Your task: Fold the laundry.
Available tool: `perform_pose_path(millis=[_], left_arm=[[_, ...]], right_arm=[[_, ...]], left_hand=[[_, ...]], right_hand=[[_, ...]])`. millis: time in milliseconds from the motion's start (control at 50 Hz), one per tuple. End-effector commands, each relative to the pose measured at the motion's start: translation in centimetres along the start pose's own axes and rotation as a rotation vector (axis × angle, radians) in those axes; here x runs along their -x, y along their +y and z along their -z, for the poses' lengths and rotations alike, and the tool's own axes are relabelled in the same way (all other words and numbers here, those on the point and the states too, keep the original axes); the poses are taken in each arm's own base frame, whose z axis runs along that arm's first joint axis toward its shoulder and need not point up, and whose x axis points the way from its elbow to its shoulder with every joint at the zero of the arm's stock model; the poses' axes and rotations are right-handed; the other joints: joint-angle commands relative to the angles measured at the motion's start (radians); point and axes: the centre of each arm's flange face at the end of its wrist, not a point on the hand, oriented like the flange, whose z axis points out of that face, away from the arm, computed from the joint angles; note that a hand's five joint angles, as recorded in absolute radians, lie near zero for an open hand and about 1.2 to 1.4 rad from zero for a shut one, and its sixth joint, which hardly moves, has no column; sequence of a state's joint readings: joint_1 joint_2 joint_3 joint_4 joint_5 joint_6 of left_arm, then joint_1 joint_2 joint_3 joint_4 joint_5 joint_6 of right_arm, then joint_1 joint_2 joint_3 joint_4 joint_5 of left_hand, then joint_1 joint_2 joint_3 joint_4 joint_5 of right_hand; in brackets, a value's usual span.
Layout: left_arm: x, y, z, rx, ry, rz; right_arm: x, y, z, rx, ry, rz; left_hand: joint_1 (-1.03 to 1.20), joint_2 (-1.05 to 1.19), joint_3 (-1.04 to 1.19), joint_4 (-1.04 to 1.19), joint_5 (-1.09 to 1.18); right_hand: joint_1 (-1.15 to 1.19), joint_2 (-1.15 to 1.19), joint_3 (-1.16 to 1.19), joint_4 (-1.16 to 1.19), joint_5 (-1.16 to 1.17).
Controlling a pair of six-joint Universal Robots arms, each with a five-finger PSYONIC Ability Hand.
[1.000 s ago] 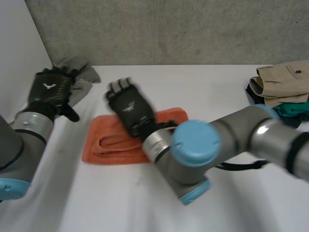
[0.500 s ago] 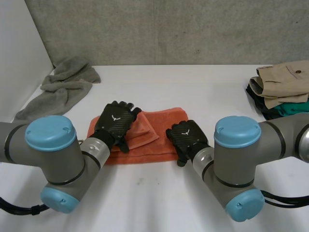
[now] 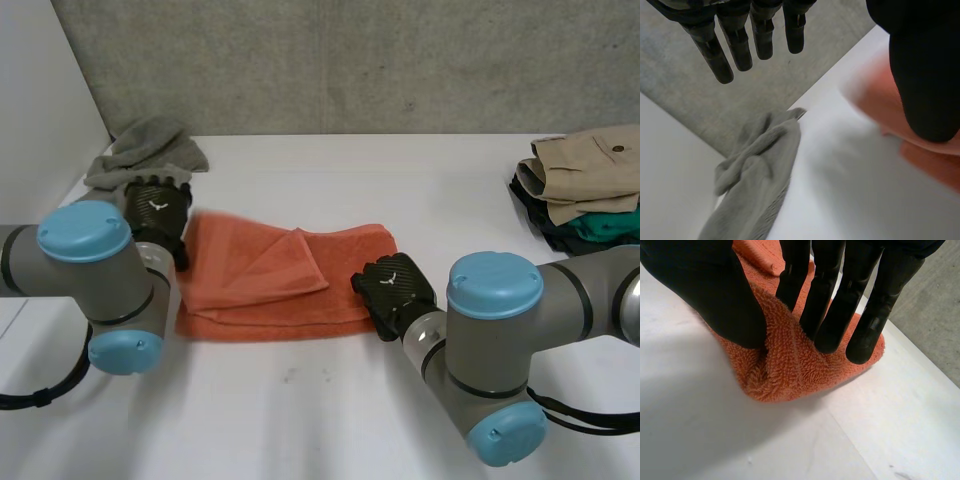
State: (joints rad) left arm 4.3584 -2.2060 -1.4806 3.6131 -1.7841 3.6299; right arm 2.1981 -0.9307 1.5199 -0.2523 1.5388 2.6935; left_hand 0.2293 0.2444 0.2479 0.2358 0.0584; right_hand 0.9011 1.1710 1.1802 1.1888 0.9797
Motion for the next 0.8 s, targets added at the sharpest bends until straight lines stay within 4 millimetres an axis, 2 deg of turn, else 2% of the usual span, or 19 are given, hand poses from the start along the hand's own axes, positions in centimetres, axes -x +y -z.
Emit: perform_pose_path(millis=[20,120,220,320,480,660,740,760,800], left_arm=[[0.0,-2.3,2.8,-0.061,0.068,-0.011],[-1.2,-4.8,6.3,-0.139,0.172,0.053],[-2.8,-6.7,8.7,-0.202,0.298,0.136],[-4.4,-6.7,10.2,-0.176,0.396,0.164],[-7.4,-4.5,11.3,-0.09,0.514,0.137],[-8.7,-3.2,8.6,-0.066,0.49,0.127],[-6.6,-2.8,5.5,-0.042,0.332,0.136],[-5.6,-2.1,4.2,-0.016,0.244,0.133],[-4.7,-1.4,3.1,0.019,0.162,0.125]], right_arm=[[-0.7,0.1,0.9,0.014,0.012,0.058],[-1.4,0.9,1.0,0.041,0.025,0.055],[-1.9,1.4,1.1,0.058,0.032,0.046],[-1.7,1.8,1.3,0.072,0.026,0.046],[-2.4,2.2,1.7,0.086,0.036,0.039],[-2.8,3.1,2.0,0.117,0.043,0.029],[-3.5,3.4,2.4,0.129,0.06,0.03],[-3.7,3.4,2.5,0.131,0.066,0.033],[-4.3,3.6,2.7,0.138,0.08,0.043]], left_hand=[[0.055,0.04,0.036,0.048,0.051],[0.055,0.04,0.036,0.048,0.051],[0.061,0.045,0.042,0.054,0.057],[0.061,0.045,0.042,0.054,0.057],[0.061,0.045,0.042,0.054,0.057],[0.084,0.069,0.065,0.077,0.08],[0.131,0.116,0.112,0.124,0.127],[0.154,0.139,0.136,0.148,0.151],[0.152,0.136,0.133,0.145,0.148]], right_hand=[[0.495,0.225,0.216,0.207,0.242],[0.495,0.225,0.216,0.207,0.242],[0.495,0.225,0.216,0.207,0.242],[0.495,0.225,0.216,0.207,0.242],[0.495,0.225,0.216,0.207,0.242],[0.495,0.225,0.216,0.207,0.242],[0.495,0.225,0.216,0.207,0.242],[0.495,0.225,0.216,0.207,0.242],[0.495,0.225,0.216,0.207,0.242]])
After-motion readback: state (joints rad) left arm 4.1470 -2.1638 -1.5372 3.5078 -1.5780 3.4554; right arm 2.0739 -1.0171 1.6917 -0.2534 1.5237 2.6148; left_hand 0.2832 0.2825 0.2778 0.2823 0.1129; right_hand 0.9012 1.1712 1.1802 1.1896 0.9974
